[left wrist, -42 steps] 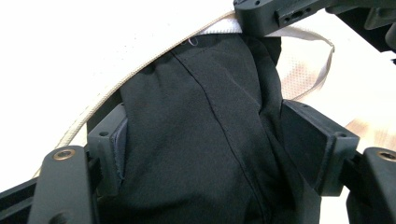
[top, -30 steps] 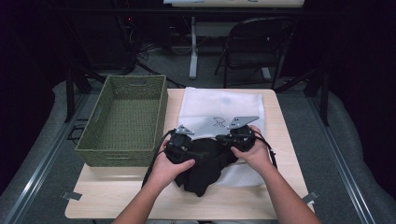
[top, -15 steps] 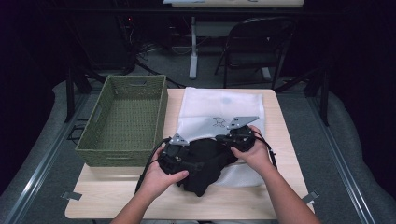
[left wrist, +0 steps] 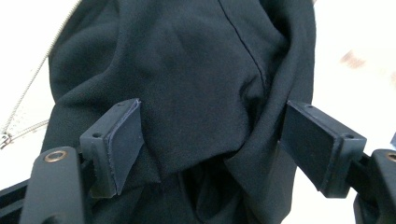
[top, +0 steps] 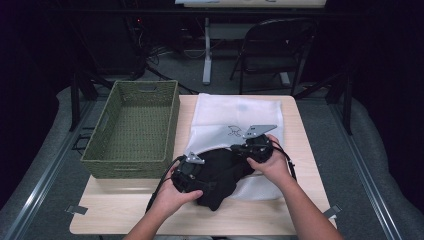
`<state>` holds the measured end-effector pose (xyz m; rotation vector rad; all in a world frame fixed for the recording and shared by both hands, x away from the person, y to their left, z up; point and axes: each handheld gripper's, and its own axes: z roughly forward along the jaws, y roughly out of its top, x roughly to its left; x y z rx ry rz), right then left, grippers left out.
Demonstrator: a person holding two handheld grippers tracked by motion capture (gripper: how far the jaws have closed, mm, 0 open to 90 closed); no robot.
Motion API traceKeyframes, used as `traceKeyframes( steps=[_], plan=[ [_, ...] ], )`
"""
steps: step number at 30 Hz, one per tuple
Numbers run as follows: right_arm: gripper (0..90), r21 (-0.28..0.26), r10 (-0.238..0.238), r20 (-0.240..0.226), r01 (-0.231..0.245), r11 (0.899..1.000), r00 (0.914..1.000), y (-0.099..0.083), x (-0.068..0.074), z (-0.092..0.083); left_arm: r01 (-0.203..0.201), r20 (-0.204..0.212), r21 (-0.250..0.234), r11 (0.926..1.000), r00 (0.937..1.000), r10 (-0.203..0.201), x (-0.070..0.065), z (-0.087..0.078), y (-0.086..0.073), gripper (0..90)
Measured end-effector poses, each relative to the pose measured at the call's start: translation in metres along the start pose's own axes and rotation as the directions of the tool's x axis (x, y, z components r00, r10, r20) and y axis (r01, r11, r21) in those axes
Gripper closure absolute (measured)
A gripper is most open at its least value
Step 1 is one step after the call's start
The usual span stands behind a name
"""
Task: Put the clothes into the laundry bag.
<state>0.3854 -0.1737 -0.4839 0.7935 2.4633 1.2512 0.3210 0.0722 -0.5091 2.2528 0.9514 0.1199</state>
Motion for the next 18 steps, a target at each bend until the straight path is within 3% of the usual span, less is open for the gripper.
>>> traceKeyframes(
  steps=[6,11,18],
  plan=[
    [89.4,-0.004,-0.004,0.000,0.004,1.000,1.0000,0.000,0.000,0.000,0.008,-0.001,0.006,0.9999,1.0000,-0.008,0.003,0.009,-0.003,22.6],
    [89.4,-0.004,-0.006,0.000,0.006,1.000,1.0000,0.000,0.001,0.000,0.001,-0.016,0.006,1.0000,0.9999,-0.001,0.006,0.014,-0.006,30.9],
    [89.4,-0.004,-0.009,-0.002,0.009,1.000,1.0000,0.000,0.001,-0.001,0.004,0.020,-0.004,1.0000,0.9998,-0.003,0.013,0.020,-0.011,43.2]
  ],
)
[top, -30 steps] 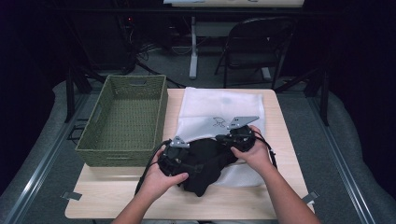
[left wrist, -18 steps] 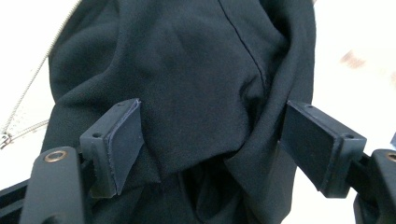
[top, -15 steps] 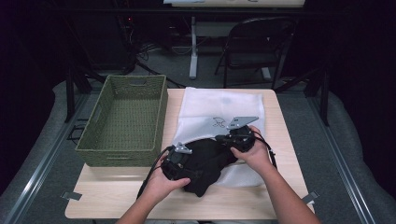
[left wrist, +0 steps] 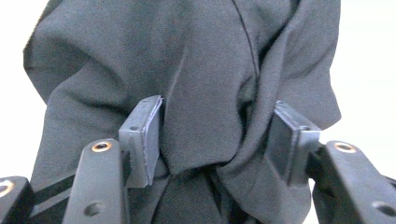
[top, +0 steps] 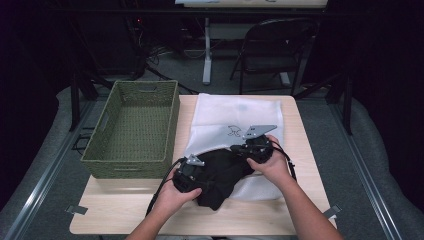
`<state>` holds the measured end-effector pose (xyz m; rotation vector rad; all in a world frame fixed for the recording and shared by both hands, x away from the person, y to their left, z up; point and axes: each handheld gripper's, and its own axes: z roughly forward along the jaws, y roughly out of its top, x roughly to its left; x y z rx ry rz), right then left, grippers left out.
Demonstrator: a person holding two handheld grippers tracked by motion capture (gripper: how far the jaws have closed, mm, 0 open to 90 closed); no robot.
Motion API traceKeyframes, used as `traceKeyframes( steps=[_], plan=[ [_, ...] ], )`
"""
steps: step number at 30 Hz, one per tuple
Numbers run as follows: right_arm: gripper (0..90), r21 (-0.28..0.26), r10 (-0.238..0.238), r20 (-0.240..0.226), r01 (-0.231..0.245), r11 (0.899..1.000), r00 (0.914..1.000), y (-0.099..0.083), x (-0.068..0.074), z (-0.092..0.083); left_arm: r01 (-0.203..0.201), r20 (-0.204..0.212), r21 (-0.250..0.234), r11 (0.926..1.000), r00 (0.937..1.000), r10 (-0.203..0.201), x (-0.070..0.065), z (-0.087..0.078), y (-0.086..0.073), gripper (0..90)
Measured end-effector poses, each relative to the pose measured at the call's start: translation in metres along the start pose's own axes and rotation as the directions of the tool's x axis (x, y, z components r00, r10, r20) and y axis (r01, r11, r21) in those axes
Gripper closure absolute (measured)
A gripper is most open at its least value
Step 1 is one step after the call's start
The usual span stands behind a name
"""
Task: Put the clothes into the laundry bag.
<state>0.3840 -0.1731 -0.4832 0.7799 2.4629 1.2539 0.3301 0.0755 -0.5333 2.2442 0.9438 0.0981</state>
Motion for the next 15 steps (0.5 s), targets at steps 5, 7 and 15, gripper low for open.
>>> traceKeyframes(
  steps=[5,7,15],
  plan=[
    [89.4,0.003,-0.005,0.003,0.005,1.000,1.0000,0.0001,0.0010,0.0000,-0.006,0.006,-0.012,0.9999,1.0000,0.006,0.0014,0.0009,-0.0019,44.8],
    [89.3,0.003,-0.002,0.002,0.002,1.000,1.0000,0.0001,0.0017,0.0001,-0.004,0.007,-0.013,0.9999,1.0000,0.004,0.0018,0.0009,-0.0025,44.9],
    [89.3,0.007,-0.009,0.005,0.009,1.000,0.9999,0.0003,0.0033,0.0007,0.004,0.002,-0.025,0.9997,1.0000,-0.003,0.0000,0.0049,-0.0059,54.3]
  ],
)
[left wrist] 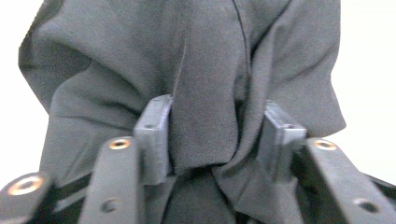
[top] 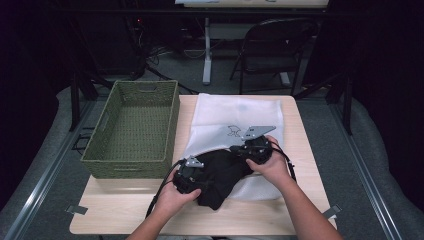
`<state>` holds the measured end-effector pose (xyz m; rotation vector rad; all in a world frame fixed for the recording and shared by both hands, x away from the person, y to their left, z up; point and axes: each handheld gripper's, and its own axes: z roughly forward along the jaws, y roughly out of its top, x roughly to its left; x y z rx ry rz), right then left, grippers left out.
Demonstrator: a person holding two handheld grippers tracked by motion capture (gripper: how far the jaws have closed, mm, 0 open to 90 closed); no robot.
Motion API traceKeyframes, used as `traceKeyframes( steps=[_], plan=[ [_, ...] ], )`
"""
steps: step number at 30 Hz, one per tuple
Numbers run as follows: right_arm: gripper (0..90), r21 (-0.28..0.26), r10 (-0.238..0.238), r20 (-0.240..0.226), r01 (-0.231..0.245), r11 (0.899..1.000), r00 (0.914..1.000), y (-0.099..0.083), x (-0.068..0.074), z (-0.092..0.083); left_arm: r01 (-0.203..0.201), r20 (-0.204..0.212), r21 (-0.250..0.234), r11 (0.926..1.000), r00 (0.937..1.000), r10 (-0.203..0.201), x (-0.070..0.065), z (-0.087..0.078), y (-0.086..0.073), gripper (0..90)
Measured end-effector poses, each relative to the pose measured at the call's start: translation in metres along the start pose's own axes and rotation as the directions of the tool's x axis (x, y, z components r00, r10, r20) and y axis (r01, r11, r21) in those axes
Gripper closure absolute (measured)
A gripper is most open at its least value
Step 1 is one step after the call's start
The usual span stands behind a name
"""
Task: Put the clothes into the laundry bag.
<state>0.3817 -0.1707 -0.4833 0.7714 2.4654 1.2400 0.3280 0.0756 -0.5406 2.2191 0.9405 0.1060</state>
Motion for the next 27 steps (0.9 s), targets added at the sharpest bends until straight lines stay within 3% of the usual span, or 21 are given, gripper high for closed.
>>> traceKeyframes(
  steps=[6,10,18,27],
  plan=[
    [89.4,-0.001,0.000,0.001,0.000,1.000,1.0000,0.000,0.001,0.000,-0.001,-0.015,0.009,1.0000,0.9999,0.002,-0.002,0.001,0.002,67.9],
    [89.4,-0.008,0.001,-0.009,-0.001,1.000,1.0000,0.001,0.003,0.000,0.018,-0.009,-0.010,0.9998,0.9998,-0.018,-0.003,-0.001,0.005,72.7],
    [89.4,-0.022,-0.002,-0.023,0.002,1.000,0.9997,0.004,0.006,-0.001,0.015,-0.007,-0.051,0.9986,0.9999,-0.015,-0.004,-0.008,0.020,75.1],
    [89.4,-0.029,0.002,-0.031,-0.003,1.000,0.9995,0.005,0.006,-0.002,0.023,-0.009,-0.062,0.9978,0.9997,-0.024,-0.005,-0.001,0.039,75.2]
  ],
)
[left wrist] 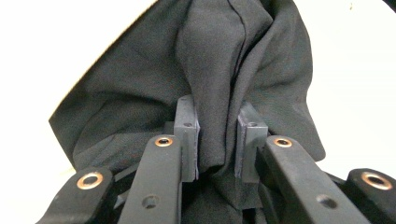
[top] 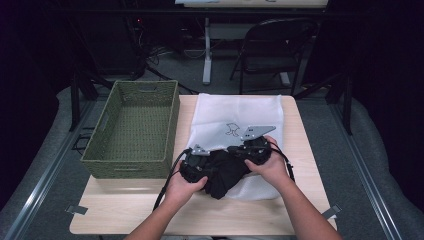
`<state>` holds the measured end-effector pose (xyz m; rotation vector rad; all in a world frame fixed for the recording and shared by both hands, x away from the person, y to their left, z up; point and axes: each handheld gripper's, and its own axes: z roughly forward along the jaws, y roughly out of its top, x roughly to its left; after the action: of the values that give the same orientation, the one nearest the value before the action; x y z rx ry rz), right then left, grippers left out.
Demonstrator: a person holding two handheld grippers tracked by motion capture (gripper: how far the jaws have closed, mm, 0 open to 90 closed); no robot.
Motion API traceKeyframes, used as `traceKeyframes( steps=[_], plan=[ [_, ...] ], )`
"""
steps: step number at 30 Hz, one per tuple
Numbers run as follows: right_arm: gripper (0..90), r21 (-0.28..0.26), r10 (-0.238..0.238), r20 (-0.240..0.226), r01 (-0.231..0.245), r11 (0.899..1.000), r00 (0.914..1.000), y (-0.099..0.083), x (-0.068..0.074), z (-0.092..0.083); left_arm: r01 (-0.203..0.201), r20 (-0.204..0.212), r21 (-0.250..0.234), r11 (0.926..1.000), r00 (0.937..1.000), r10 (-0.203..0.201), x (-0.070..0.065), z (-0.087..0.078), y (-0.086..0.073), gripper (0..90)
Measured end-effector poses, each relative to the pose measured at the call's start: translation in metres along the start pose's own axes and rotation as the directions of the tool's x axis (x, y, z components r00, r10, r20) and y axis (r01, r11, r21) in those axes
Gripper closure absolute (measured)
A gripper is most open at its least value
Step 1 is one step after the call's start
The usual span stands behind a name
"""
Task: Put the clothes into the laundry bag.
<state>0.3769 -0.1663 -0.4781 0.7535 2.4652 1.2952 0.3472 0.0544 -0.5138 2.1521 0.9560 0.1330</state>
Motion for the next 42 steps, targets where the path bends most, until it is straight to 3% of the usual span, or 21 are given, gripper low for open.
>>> traceKeyframes(
  steps=[22,28,37,42],
  plan=[
    [89.3,-0.008,-0.002,-0.010,0.002,1.000,0.9999,0.002,0.003,0.000,0.046,-0.012,-0.021,0.9987,0.9988,-0.047,0.005,0.020,0.022,75.0],
    [89.4,-0.009,-0.006,-0.013,0.006,1.000,0.9999,0.003,0.003,0.000,0.091,0.001,-0.041,0.9950,0.9958,-0.091,0.008,0.030,0.025,74.8],
    [89.4,-0.003,-0.002,-0.004,0.002,1.000,1.0000,0.001,0.001,0.000,0.068,-0.030,-0.046,0.9966,0.9972,-0.069,0.011,0.049,0.021,72.4],
    [89.3,0.005,-0.004,0.001,0.004,1.000,1.0000,0.000,0.001,0.001,0.075,-0.023,-0.054,0.9957,0.9968,-0.076,0.012,0.052,0.017,68.4]
  ],
)
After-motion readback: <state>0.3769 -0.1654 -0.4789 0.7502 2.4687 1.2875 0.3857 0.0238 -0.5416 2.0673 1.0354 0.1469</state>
